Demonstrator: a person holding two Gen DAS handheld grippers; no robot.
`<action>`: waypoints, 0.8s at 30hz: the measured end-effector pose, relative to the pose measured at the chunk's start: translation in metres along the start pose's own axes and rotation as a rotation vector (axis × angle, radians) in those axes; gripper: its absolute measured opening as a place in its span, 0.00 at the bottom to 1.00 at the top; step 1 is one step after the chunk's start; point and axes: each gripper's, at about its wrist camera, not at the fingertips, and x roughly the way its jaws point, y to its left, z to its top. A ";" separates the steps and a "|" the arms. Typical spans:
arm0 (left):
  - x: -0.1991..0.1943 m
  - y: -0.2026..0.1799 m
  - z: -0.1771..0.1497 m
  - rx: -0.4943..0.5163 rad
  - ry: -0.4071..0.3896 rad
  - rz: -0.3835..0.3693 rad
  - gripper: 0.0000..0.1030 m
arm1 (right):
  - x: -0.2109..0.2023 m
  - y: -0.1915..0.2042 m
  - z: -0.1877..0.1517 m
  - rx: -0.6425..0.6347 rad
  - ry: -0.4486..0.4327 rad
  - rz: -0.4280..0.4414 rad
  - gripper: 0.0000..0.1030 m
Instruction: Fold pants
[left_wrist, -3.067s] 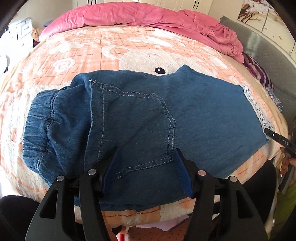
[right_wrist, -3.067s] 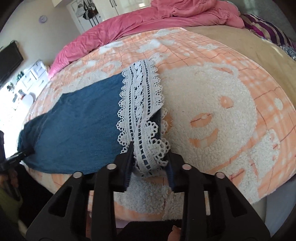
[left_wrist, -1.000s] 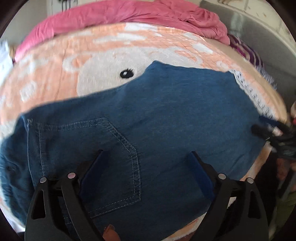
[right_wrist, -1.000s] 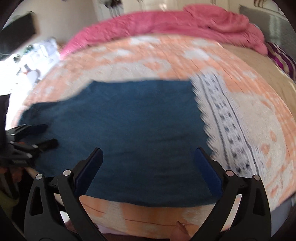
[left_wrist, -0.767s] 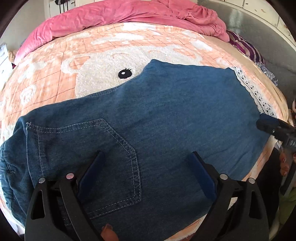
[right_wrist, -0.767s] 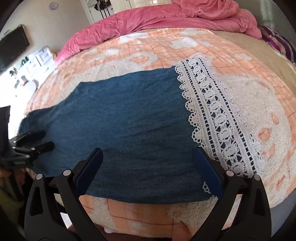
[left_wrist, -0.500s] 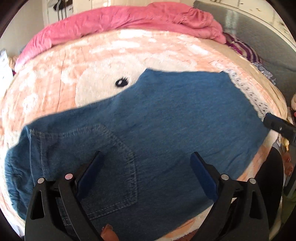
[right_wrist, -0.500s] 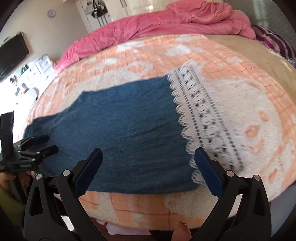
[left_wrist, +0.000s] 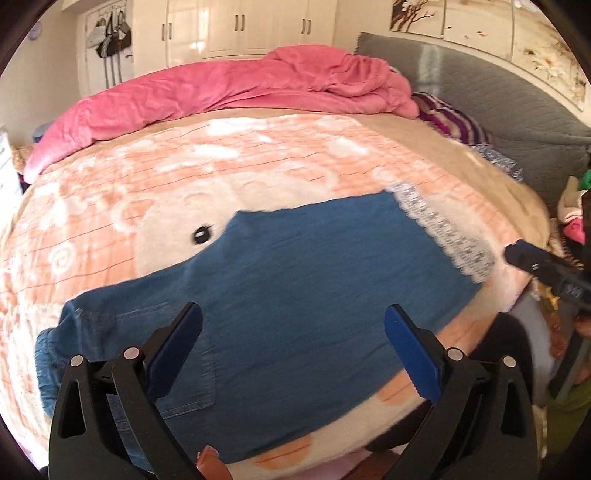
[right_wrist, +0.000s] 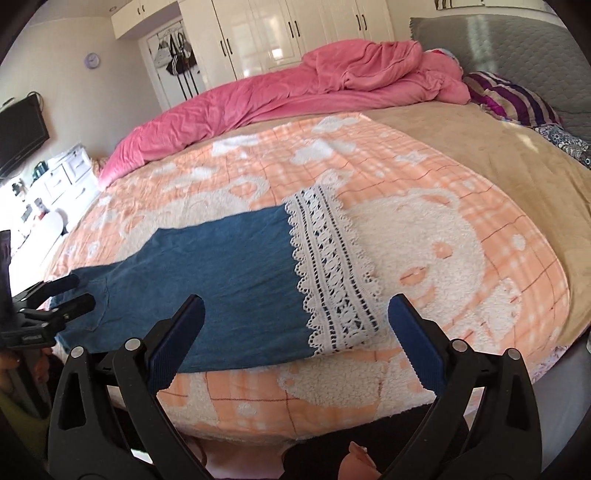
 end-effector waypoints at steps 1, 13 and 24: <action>0.000 -0.005 0.004 0.007 -0.002 0.001 0.96 | -0.002 -0.001 0.001 -0.001 -0.007 -0.005 0.91; 0.037 -0.059 0.046 0.085 0.032 -0.053 0.96 | 0.003 -0.026 0.001 0.055 -0.025 -0.028 0.91; 0.110 -0.091 0.101 0.171 0.129 -0.088 0.96 | 0.029 -0.043 -0.009 0.116 0.041 -0.011 0.91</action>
